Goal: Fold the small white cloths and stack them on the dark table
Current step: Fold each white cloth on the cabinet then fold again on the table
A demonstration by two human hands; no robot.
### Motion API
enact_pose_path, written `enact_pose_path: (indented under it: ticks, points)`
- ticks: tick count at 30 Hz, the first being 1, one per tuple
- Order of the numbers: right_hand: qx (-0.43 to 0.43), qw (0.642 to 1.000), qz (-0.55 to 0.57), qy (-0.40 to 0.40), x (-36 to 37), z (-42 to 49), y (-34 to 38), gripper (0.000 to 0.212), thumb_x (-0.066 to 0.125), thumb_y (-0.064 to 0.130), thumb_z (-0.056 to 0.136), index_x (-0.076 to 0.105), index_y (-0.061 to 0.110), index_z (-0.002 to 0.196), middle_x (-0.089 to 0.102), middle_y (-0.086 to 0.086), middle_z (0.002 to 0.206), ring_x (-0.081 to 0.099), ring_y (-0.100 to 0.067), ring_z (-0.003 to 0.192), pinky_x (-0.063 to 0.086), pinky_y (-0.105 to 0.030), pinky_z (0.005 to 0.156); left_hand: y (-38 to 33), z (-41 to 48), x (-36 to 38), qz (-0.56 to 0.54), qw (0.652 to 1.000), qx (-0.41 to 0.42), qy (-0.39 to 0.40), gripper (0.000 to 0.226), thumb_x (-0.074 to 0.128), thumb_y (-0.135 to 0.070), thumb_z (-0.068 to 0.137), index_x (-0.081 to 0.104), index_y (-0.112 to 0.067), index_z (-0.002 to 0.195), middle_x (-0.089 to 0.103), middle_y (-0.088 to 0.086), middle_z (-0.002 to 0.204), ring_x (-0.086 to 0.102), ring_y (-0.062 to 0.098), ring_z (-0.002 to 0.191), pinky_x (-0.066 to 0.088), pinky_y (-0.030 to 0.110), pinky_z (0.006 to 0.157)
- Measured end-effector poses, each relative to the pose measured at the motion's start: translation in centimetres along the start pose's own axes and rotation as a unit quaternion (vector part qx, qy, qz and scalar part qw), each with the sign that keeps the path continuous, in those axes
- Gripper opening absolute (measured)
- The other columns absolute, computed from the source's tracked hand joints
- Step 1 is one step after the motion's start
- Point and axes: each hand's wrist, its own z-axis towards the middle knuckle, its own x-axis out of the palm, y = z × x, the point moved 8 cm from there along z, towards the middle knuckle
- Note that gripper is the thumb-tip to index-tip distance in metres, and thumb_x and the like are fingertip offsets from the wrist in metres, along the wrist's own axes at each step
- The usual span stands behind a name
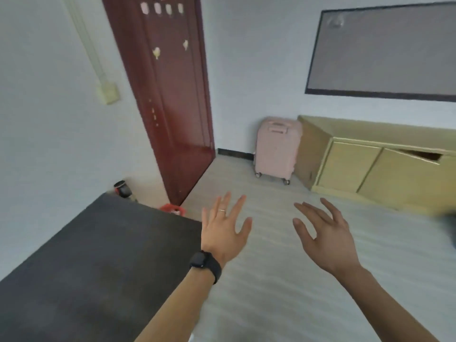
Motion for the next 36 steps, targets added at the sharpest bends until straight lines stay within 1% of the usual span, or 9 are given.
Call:
enact_pose_path:
  ticks: [3, 6, 9, 11, 16, 19, 26, 32, 36]
  points:
    - [0.056, 0.997, -0.026, -0.048, -6.3, 1.6, -8.1, 0.048, 0.036, 0.058, 0.096, 0.059, 0.037, 0.132, 0.062, 0.013, 0.133, 0.028, -0.021, 0.146, 0.042, -0.047, 0.105, -10.2, 5.4, 1.5, -0.024, 0.997, 0.068, -0.004, 0.062, 0.025, -0.066, 0.094, 0.018, -0.048, 0.153, 0.011, -0.008, 0.165, 0.002, 0.018, 0.153, 0.004, 0.049, 0.121]
    - [0.104, 0.990, -0.042, -0.089, -11.3, 3.5, -15.1, 0.047, 0.036, 0.058, 0.095, 0.057, 0.038, 0.132, 0.061, 0.016, 0.132, 0.029, -0.019, 0.144, 0.041, -0.045, 0.104, -19.2, 10.5, 2.6, -0.039, 0.989, 0.140, -0.023, 0.066, 0.021, -0.068, 0.090, 0.022, -0.048, 0.152, 0.018, -0.006, 0.164, 0.007, 0.018, 0.152, 0.008, 0.050, 0.121]
    - [0.127, 0.982, -0.062, -0.126, -15.2, 6.3, -21.0, 0.046, 0.038, 0.057, 0.094, 0.058, 0.038, 0.130, 0.064, 0.015, 0.128, 0.033, -0.022, 0.141, 0.044, -0.045, 0.102, -26.9, 15.7, 4.1, -0.043, 0.979, 0.196, -0.031, 0.066, 0.020, -0.069, 0.090, 0.025, -0.046, 0.152, 0.022, -0.005, 0.163, 0.010, 0.019, 0.152, 0.012, 0.052, 0.121]
    - [0.135, 0.978, -0.080, -0.140, -17.0, 8.3, -24.6, 0.046, 0.038, 0.056, 0.094, 0.059, 0.037, 0.130, 0.065, 0.015, 0.127, 0.036, -0.023, 0.140, 0.042, -0.044, 0.102, -31.3, 19.2, 5.2, -0.047, 0.973, 0.222, -0.039, 0.063, 0.024, -0.067, 0.092, 0.025, -0.046, 0.152, 0.022, -0.006, 0.163, 0.012, 0.018, 0.151, 0.011, 0.052, 0.121]
    - [0.157, 0.970, -0.104, -0.155, -19.6, 14.8, -34.1, 0.044, 0.041, 0.054, 0.095, 0.059, 0.036, 0.130, 0.065, 0.016, 0.126, 0.038, -0.021, 0.139, 0.042, -0.043, 0.103, -40.4, 29.2, 9.0, -0.062, 0.962, 0.263, -0.027, 0.060, 0.031, -0.061, 0.097, 0.018, -0.046, 0.154, 0.016, -0.007, 0.164, 0.007, 0.017, 0.152, 0.009, 0.046, 0.121]
    - [0.188, 0.963, -0.111, -0.158, -20.6, 19.6, -40.4, 0.040, 0.047, 0.051, 0.097, 0.056, 0.037, 0.134, 0.065, 0.015, 0.127, 0.037, -0.018, 0.139, 0.044, -0.045, 0.103, -45.5, 35.9, 11.1, -0.065, 0.955, 0.287, -0.028, 0.062, 0.028, -0.063, 0.095, 0.018, -0.046, 0.154, 0.017, -0.007, 0.164, 0.008, 0.017, 0.152, 0.008, 0.044, 0.121]
    - [0.247, 0.945, -0.134, -0.164, -22.6, 28.2, -53.2, 0.042, 0.050, 0.049, 0.096, 0.055, 0.036, 0.136, 0.067, 0.011, 0.122, 0.037, -0.018, 0.139, 0.041, -0.043, 0.103, -57.4, 48.3, 16.1, -0.076, 0.936, 0.345, -0.010, 0.072, 0.008, -0.071, 0.085, 0.014, -0.049, 0.153, 0.012, -0.010, 0.165, 0.004, 0.015, 0.152, 0.006, 0.048, 0.123]
    - [0.253, 0.935, -0.128, -0.212, -23.4, 33.9, -65.2, 0.045, 0.040, 0.053, 0.096, 0.064, 0.031, 0.127, 0.066, 0.013, 0.124, 0.045, -0.020, 0.131, 0.049, -0.045, 0.095, -66.5, 57.7, 23.5, -0.078, 0.928, 0.364, 0.011, 0.066, 0.011, -0.070, 0.089, 0.010, -0.052, 0.152, 0.009, -0.012, 0.165, 0.000, 0.012, 0.152, 0.002, 0.047, 0.124]
    - [0.244, 0.938, -0.126, -0.210, -23.7, 38.4, -74.4, 0.043, 0.045, 0.050, 0.095, 0.064, 0.029, 0.127, 0.065, 0.016, 0.124, 0.044, -0.019, 0.130, 0.049, -0.044, 0.097, -72.9, 64.3, 28.7, -0.074, 0.927, 0.368, 0.016, 0.067, 0.012, -0.070, 0.088, 0.011, -0.050, 0.153, 0.009, -0.011, 0.165, 0.002, 0.014, 0.152, 0.001, 0.047, 0.123]
